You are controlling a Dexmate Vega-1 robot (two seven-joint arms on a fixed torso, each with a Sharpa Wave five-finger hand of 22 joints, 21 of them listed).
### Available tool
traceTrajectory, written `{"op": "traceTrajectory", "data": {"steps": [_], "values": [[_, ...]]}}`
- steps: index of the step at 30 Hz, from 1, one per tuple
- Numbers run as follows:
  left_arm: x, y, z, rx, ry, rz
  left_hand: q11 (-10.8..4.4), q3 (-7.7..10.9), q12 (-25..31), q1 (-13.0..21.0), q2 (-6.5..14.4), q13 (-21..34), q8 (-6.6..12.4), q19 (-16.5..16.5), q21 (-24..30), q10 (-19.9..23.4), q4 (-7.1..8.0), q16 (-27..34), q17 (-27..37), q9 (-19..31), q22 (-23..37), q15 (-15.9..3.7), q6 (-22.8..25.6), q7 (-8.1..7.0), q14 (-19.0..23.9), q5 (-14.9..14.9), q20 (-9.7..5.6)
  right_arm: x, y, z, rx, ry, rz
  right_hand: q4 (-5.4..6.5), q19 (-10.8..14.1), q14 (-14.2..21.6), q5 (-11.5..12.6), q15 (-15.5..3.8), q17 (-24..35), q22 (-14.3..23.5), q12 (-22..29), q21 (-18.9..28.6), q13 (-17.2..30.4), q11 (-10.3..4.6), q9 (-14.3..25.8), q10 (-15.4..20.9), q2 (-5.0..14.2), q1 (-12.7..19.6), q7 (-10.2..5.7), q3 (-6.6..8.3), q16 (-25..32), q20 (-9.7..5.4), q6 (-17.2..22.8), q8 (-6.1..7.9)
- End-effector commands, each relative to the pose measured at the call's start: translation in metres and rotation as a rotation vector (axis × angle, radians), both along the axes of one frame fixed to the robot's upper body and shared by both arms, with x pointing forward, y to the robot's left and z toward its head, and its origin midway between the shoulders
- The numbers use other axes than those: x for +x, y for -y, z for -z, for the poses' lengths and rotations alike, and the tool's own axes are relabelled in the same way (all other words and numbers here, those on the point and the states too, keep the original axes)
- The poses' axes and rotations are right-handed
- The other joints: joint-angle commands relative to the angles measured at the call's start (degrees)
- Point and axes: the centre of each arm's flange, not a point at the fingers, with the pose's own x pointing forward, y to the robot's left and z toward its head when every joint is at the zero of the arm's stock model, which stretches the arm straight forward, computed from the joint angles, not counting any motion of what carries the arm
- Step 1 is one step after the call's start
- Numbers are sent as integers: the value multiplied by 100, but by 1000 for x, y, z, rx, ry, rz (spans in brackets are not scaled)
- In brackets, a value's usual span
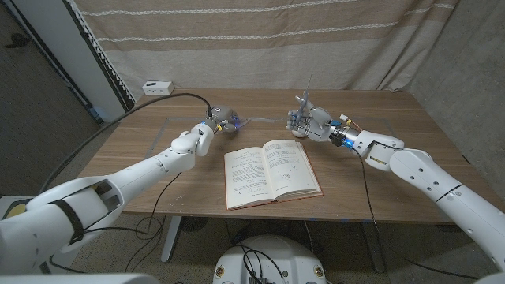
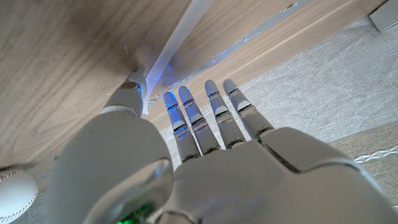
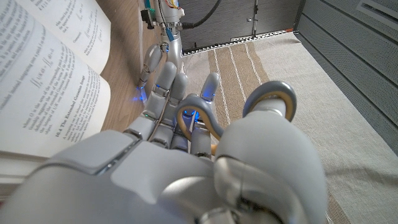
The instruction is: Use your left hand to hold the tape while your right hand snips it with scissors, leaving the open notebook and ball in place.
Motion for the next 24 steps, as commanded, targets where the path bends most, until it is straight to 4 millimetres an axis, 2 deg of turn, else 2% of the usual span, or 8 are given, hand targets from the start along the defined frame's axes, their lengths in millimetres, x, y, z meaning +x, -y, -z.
{"op": "traceTrajectory", "data": {"steps": [1,10,13,15,16,19,20,24], "values": [[5,3,9,2,-47,3,7,54,9,-5,-70,32,93,58,45,73,4,-24,-31,47,20,-948,159,20,18,-22,-78,-1,1,1,4,-9,8,-6,66,83,-28,-179,18,19,61,-27,27,5,13,-5,65,4,5,-39,6,-187,35,-4],[4,3,15,-1,-64,5,15,152,97,2,-82,86,363,66,53,328,13,8,-59,106,30,-957,661,108,276,-55,-98,-2,2,2,10,-13,13,-6,85,66,-39,-164,25,21,62,-51,1,-9,27,13,74,-11,23,-44,7,-183,41,-2],[3,3,18,-6,-67,10,13,233,165,13,-23,121,416,93,66,484,27,109,-26,117,32,-971,736,85,593,-63,-114,-2,2,3,11,-15,12,-4,89,69,-43,-162,28,21,64,-60,-4,-6,13,16,86,-16,18,-40,20,-185,49,-9],[2,3,21,-7,-69,15,2,366,340,70,-32,215,552,120,77,821,-5,176,20,122,32,-978,996,32,963,-85,-128,-2,2,3,10,-16,14,-2,93,77,-47,-167,15,21,67,-65,-1,-12,16,15,82,-25,7,-44,15,-189,44,-11],[1,3,22,-9,-68,17,4,430,416,82,-40,266,645,102,71,937,-8,187,42,120,34,-979,1208,61,1096,-96,-120,-2,2,3,11,-17,13,-3,94,71,-48,-168,14,21,67,-66,-1,-7,12,13,84,-25,11,-43,14,-188,47,-13],[0,4,26,-16,-74,28,14,668,753,174,-22,472,755,183,104,1413,-30,258,134,80,38,-1004,1503,122,1575,-135,-158,-2,2,3,12,-19,15,-8,98,71,-49,-168,9,21,68,-73,-6,-7,15,13,89,-17,7,-40,12,-188,47,-13],[-2,5,29,-17,-66,40,13,783,880,250,-35,561,840,250,133,1553,-60,281,174,82,41,-1007,1705,169,1768,-152,-170,-2,2,3,10,-19,19,-7,100,65,-51,-175,9,22,69,-77,-7,-7,18,15,88,-22,19,-41,12,-189,48,-12],[-4,8,32,-28,-57,63,8,1176,1298,626,-90,891,1026,433,250,1952,-144,419,349,130,100,-1035,2027,202,2504,-213,-281,-1,2,3,13,-21,19,-11,113,81,-55,-178,-6,22,79,-83,5,3,8,10,95,-19,10,-38,14,-190,49,-20]]}}
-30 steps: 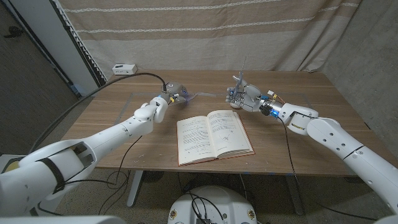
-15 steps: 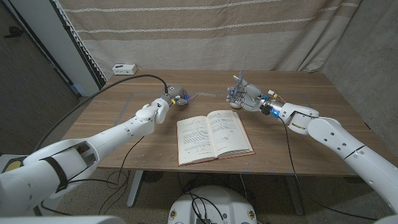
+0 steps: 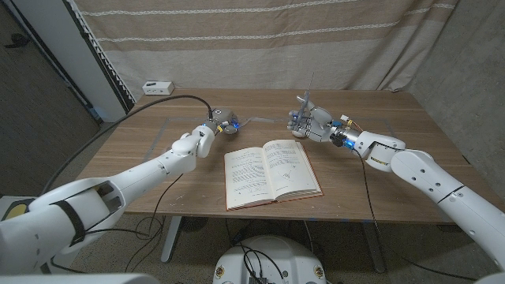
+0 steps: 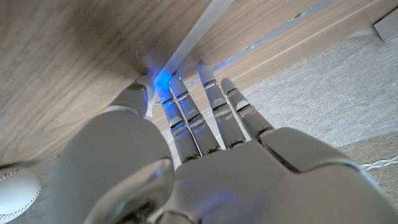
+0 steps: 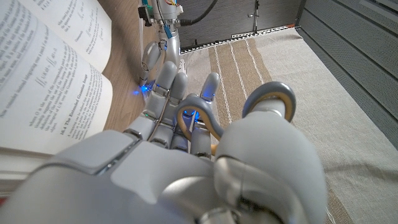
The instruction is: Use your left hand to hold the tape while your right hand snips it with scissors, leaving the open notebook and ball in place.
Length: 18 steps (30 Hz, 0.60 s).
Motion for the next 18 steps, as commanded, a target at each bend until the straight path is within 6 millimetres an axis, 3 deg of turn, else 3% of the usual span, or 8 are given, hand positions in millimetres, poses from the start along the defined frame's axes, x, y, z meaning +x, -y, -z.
{"op": "traceTrajectory", "data": {"steps": [1,3,5,7,10,13,18], "values": [[-5,5,15,-22,-3,46,-15,451,461,551,-53,383,466,252,200,390,-102,144,214,135,124,-674,631,70,797,-91,-245,0,0,0,6,-7,6,-14,42,27,-15,-181,-9,8,39,-10,20,-3,7,17,51,30,11,-37,9,-203,59,-18],[-5,7,15,-18,-9,43,-17,579,668,874,-90,608,565,293,293,452,-112,191,313,238,203,-692,648,19,1096,-193,-345,1,0,0,5,-6,9,-14,44,33,-17,-189,-22,7,41,-15,19,-5,10,16,52,29,23,-38,2,-203,58,-18],[-5,7,15,-29,-8,51,-25,733,969,1517,-170,1020,691,321,500,385,-104,121,447,428,386,-704,612,-21,1317,-412,-458,1,1,0,7,-6,11,-12,50,31,-22,-173,-27,7,46,-19,23,-5,3,17,50,18,25,-41,5,-205,74,-18],[-5,7,16,-39,7,57,-4,727,1061,1703,-158,1169,745,370,623,333,-77,156,532,490,485,-713,647,-38,1491,-507,-522,1,2,0,10,-8,12,-11,52,24,-24,-190,-32,7,53,-24,31,4,3,15,49,12,20,-42,3,-203,77,-17],[-7,7,16,-68,46,72,18,689,1101,1779,-99,1274,835,482,814,247,-28,234,603,535,637,-710,801,-25,1758,-613,-608,1,3,0,13,-9,15,-11,59,40,-27,-194,-55,7,47,-31,11,1,-1,27,54,11,19,-43,-11,-202,76,-22],[-9,4,15,-142,60,100,0,614,1130,1787,3,1346,772,507,1161,113,49,234,622,320,978,-697,986,67,2145,-686,-663,1,4,0,16,-7,17,-12,62,44,-30,-191,-64,7,48,-39,6,6,-5,29,54,7,23,-44,-12,-202,79,-25],[-13,-3,12,-305,72,147,48,621,1085,1714,22,1228,693,378,1438,185,107,48,574,-29,1248,-696,1392,164,2220,-635,-675,2,5,0,21,-8,21,-13,76,37,-36,-197,-63,7,59,-49,18,2,-3,21,70,3,20,-37,-2,-207,108,-15]]}}
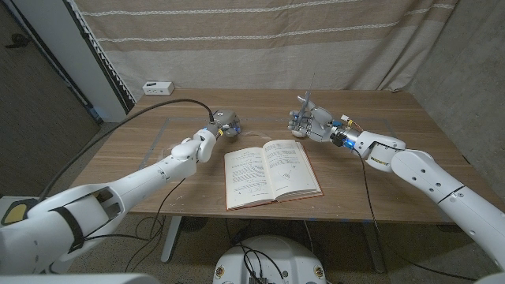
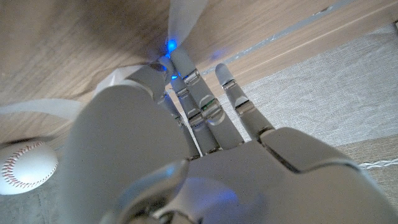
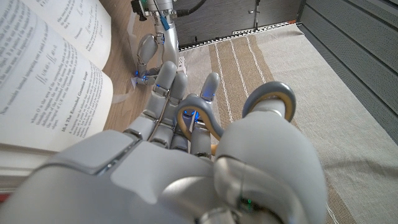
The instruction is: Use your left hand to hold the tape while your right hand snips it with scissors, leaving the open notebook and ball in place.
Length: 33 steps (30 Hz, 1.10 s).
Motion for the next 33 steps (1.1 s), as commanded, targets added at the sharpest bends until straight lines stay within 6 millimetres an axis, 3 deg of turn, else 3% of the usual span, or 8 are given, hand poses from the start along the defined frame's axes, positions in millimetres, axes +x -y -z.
{"op": "traceTrajectory", "data": {"steps": [1,10,17,27,29,33], "values": [[-8,-10,-4,-265,31,88,35,47,-19,-76,60,301,-84,-95,190,77,58,-124,-48,-236,166,8,226,82,86,16,-633,1,3,1,12,0,10,-13,53,40,-38,-199,13,7,55,-15,31,1,7,19,67,-1,14,-39,-4,-185,58,-17],[-17,-22,-19,-616,-18,156,34,128,-55,-50,-54,244,-170,-94,382,239,-10,-171,-29,-426,260,8,408,232,224,4,-668,1,3,1,14,1,5,-14,61,53,-49,-209,-10,7,48,-37,-3,-16,8,38,78,-10,10,-36,-5,-192,53,-23],[-26,-24,-29,-905,-92,269,34,156,-60,-41,-83,243,-198,-128,422,265,-24,-186,-23,-455,283,10,438,253,250,-4,-671,1,1,3,12,4,0,-16,73,50,-61,-205,-16,7,60,-52,5,-8,-2,34,84,-18,16,-34,0,-193,47,-35],[-33,-20,-39,-1003,-74,342,66,227,-100,-105,-108,152,-265,-177,542,394,8,-297,-60,-501,342,9,527,213,211,-25,-675,1,-1,4,16,6,-4,-27,103,48,-77,-206,-33,10,81,-72,27,-4,-15,18,95,-13,32,-28,-7,-197,38,-53],[-38,-18,-43,-925,12,320,63,234,-105,-116,-117,141,-283,-187,562,412,10,-312,-65,-491,351,8,501,226,210,-26,-676,2,-2,4,13,7,-7,-25,108,54,-81,-201,-33,11,68,-75,-2,0,-18,29,94,-20,33,-31,-9,-196,45,-53],[-37,-15,-46,-1012,-18,365,51,248,-99,-127,-127,144,-290,-201,593,441,9,-340,-76,-447,366,8,463,236,198,-26,-679,2,-5,5,11,3,-13,-34,113,59,-86,-184,-56,11,66,-85,-9,8,-24,21,92,-11,67,-32,-37,-184,26,-69]]}}
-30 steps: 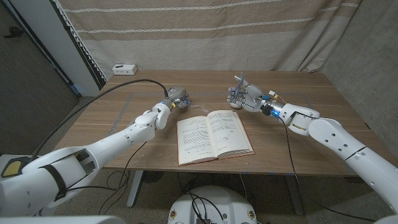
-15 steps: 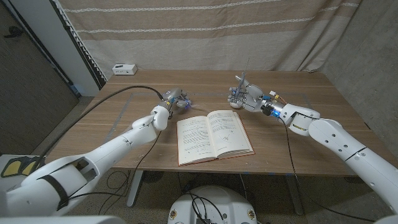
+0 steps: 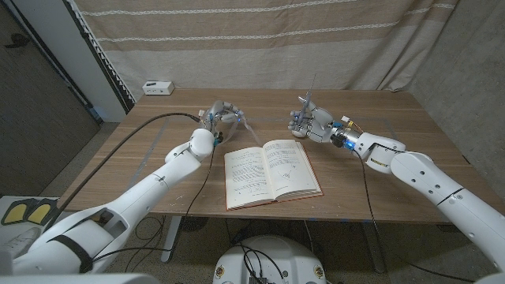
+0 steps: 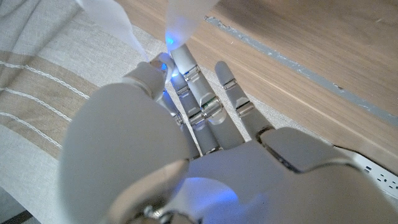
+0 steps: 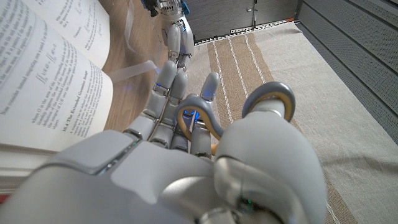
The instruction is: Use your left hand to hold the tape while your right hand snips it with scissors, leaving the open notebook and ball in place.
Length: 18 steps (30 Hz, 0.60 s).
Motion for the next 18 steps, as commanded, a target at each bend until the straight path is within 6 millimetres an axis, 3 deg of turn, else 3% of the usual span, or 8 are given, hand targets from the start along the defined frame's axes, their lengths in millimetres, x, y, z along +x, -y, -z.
{"op": "traceTrajectory", "data": {"steps": [1,5,6,18], "values": [[-7,4,-14,-142,48,59,-177,59,-4,-9,-24,145,-31,-24,58,215,19,-63,6,70,37,-3,-54,25,-24,-21,-681,1,-5,1,-4,1,-12,-35,54,27,-3,-166,7,12,25,-17,10,3,0,15,60,19,50,-34,-26,-186,4,-29],[-4,6,-21,-174,45,101,-235,113,-16,-96,45,258,-55,-226,180,21,77,-265,-75,323,114,1,-358,35,-238,38,-652,1,-6,1,-8,5,-12,-36,65,32,-9,-166,5,13,22,-27,2,21,0,6,65,15,50,-34,-32,-186,-1,-35],[-2,9,-24,-199,44,120,-236,114,-14,-100,67,280,-60,-250,203,-14,84,-283,-86,368,123,-1,-426,-23,-266,49,-647,0,-6,1,-8,3,-14,-38,67,35,-10,-167,7,13,17,-29,-6,33,-4,5,63,17,48,-36,-37,-186,4,-36],[11,22,-46,-393,-42,307,-236,69,-19,-103,129,262,9,-349,279,-67,91,-302,-112,518,151,-4,-456,-34,-325,61,-640,-6,-8,4,-21,5,-24,-45,97,76,-26,-166,-16,12,19,-59,-25,47,-3,4,73,17,59,-41,-84,-187,11,-47]]}}
